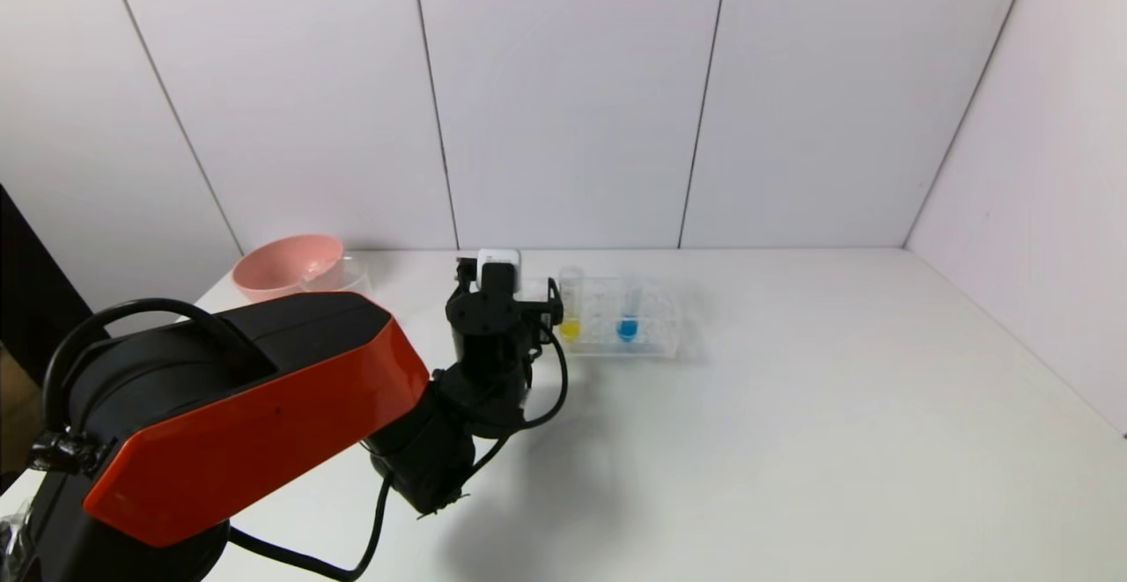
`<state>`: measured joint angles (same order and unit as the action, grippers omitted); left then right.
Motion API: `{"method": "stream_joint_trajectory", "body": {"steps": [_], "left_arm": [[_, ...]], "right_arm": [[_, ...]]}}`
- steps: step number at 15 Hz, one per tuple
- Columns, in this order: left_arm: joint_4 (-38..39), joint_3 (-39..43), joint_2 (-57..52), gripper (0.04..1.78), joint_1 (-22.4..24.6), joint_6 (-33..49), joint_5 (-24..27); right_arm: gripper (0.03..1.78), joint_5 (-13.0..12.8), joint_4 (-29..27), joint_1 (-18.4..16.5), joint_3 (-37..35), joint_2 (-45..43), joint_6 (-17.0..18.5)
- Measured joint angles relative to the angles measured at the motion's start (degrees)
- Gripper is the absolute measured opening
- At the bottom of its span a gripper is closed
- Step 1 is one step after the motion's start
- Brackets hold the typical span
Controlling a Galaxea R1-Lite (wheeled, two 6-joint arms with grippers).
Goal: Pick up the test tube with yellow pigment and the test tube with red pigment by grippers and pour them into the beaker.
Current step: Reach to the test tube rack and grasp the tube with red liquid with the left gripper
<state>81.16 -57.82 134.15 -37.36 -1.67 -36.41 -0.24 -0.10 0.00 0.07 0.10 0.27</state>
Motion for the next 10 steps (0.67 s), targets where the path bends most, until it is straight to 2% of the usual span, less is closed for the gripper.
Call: {"method": "stream_joint_trajectory", "body": {"steps": [3,5,10], "left_arm": [[0.0,0.1,0.0,1.64,0.1,-0.7,0.1],[0.0,0.1,0.1,1.42,0.1,-0.8,0.2],[-0.1,0.1,0.2,0.54,0.1,-1.0,0.3]], "right_arm": [[1.7,0.0,0.0,0.0,0.0,0.0,0.0],[1.7,0.0,0.0,0.0,0.0,0.0,0.0],[1.7,0.0,0.0,0.0,0.0,0.0,0.0]]}}
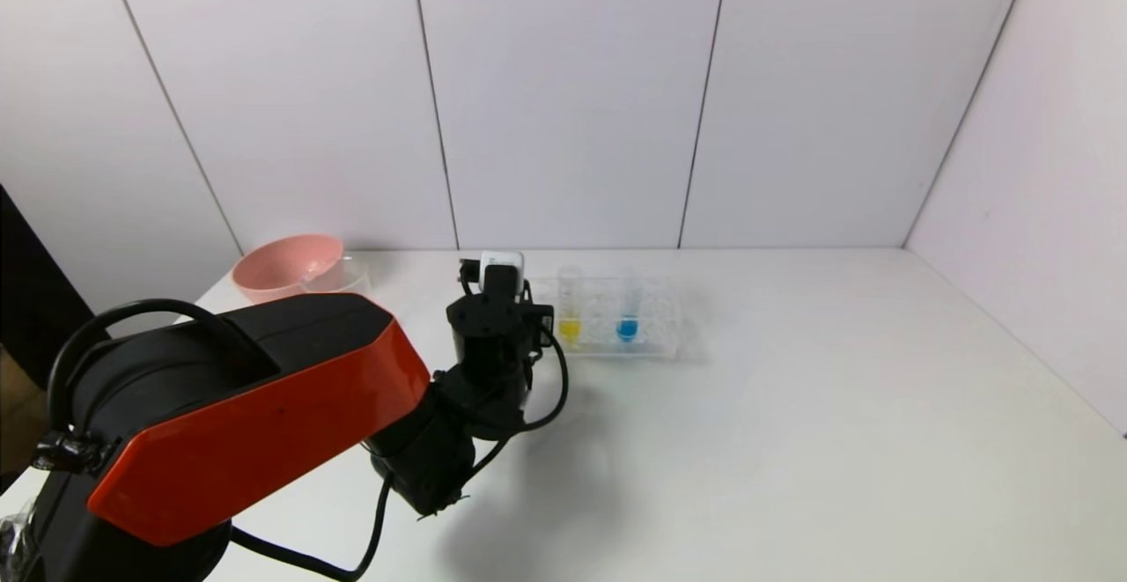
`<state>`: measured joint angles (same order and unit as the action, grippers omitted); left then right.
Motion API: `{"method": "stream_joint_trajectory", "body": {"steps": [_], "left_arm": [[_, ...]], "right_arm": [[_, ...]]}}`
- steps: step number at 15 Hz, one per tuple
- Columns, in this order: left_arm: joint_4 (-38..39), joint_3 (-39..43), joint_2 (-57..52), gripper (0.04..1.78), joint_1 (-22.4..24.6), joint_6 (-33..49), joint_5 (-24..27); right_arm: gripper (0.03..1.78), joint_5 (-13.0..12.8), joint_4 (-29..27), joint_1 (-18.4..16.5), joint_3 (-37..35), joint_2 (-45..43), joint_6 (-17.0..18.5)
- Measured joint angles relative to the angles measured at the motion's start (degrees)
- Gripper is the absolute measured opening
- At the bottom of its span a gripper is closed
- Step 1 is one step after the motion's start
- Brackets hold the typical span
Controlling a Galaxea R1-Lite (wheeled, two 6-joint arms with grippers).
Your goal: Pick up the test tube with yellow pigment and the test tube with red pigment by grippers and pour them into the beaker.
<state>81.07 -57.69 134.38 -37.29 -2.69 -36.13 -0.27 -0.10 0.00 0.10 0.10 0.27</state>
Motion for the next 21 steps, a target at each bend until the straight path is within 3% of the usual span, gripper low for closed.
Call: {"method": "stream_joint_trajectory", "body": {"steps": [2,21], "left_arm": [[0.0,0.0,0.0,0.47,0.0,-0.1,0.0],[0.8,0.5,-3.9,0.47,0.0,-4.0,0.8]], "right_arm": [[1.7,0.0,0.0,0.0,0.0,0.0,0.0],[1.7,0.0,0.0,0.0,0.0,0.0,0.0]]}}
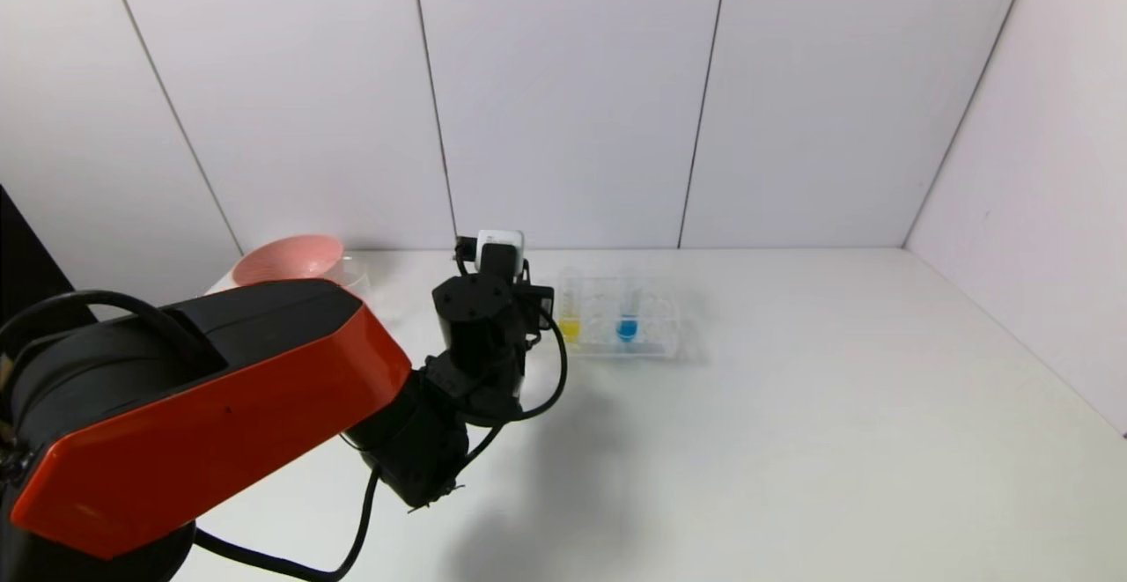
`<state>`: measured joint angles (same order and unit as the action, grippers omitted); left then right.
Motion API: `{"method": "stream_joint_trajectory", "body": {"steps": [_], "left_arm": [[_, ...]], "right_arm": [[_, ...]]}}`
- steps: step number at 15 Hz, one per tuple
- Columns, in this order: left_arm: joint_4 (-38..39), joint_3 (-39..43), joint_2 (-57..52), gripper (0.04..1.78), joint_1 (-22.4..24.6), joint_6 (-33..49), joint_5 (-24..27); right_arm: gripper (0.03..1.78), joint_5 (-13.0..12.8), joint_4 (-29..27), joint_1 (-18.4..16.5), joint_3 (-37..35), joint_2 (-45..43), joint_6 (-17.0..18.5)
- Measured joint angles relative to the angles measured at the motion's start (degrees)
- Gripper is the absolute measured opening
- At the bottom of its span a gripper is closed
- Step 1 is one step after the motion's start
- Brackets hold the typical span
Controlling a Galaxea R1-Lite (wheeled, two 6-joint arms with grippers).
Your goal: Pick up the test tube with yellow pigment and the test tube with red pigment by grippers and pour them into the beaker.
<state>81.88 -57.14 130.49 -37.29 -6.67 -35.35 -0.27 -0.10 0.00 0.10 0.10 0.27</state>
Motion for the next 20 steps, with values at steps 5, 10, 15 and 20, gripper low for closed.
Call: {"method": "stream_joint_trajectory", "body": {"steps": [5,10,15,20], "left_arm": [[-0.4,0.6,-4.4,0.47,-0.1,-0.8,0.3],[-1.7,1.7,-9.0,0.47,-0.3,-0.8,0.9],[-5.1,2.8,-14.3,0.47,-0.4,-0.8,0.8],[-9.1,3.6,-19.0,0.47,-0.1,-0.7,0.9]], "right_arm": [[1.7,0.0,0.0,0.0,0.0,0.0,0.0],[1.7,0.0,0.0,0.0,0.0,0.0,0.0],[1.7,0.0,0.0,0.0,0.0,0.0,0.0],[1.7,0.0,0.0,0.0,0.0,0.0,0.0]]}}
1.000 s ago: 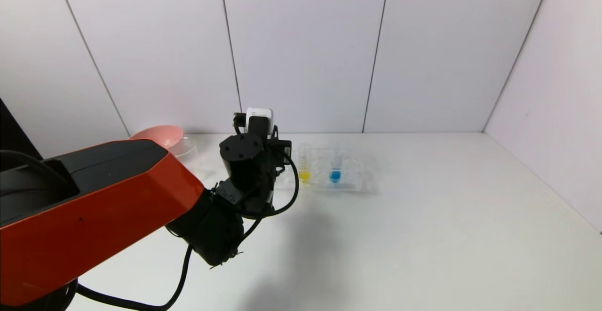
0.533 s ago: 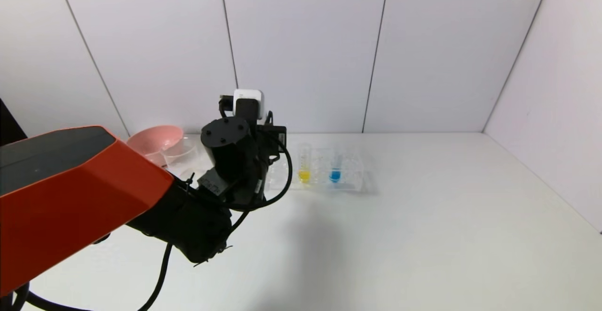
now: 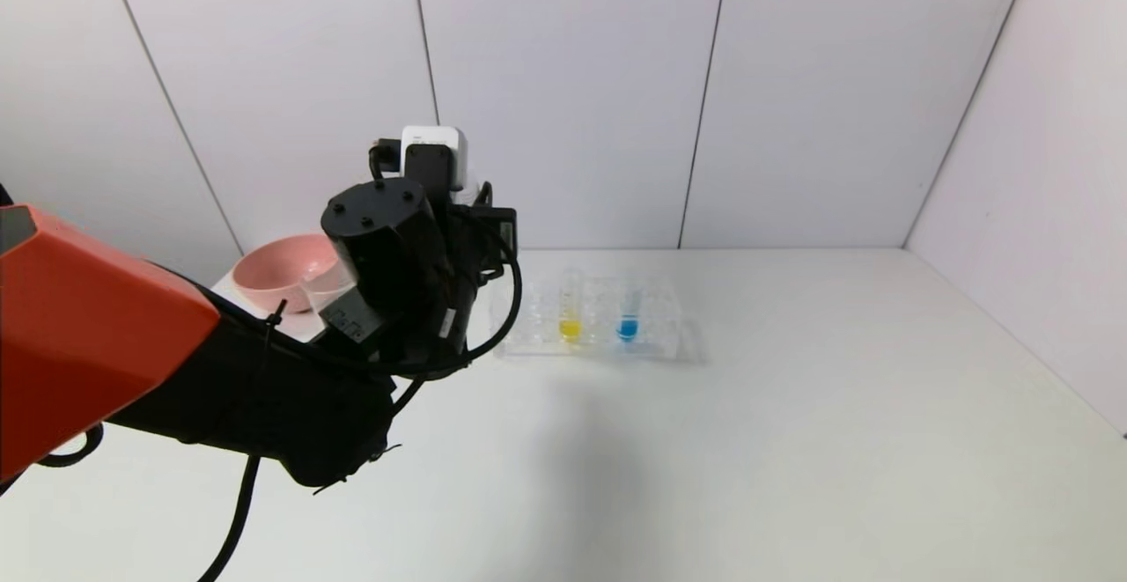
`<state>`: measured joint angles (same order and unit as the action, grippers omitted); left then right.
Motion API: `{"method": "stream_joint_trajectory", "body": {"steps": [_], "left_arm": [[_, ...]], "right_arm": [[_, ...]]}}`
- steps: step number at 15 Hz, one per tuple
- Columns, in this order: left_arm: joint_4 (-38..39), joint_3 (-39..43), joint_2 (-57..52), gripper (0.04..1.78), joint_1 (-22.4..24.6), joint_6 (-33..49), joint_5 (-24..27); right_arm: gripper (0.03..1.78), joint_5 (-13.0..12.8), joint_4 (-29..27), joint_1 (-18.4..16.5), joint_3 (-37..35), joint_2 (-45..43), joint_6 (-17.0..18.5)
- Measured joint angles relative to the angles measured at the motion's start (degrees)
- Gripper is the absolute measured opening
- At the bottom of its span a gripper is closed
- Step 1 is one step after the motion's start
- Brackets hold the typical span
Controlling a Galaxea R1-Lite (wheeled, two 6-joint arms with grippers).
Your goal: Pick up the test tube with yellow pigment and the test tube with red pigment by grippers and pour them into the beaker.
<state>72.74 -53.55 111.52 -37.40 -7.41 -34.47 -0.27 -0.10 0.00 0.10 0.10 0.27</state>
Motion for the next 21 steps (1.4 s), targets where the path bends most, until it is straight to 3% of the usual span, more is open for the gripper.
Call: {"method": "stream_joint_trajectory", "body": {"steps": [6,21], "left_arm": [[-4.3,0.1,-4.2,0.47,2.3,0.0,2.6],[-19.0,0.7,-11.2,0.47,15.2,1.9,18.3]], "right_arm": [[1.7,0.0,0.0,0.0,0.0,0.0,0.0],[1.7,0.0,0.0,0.0,0.0,0.0,0.0]]}}
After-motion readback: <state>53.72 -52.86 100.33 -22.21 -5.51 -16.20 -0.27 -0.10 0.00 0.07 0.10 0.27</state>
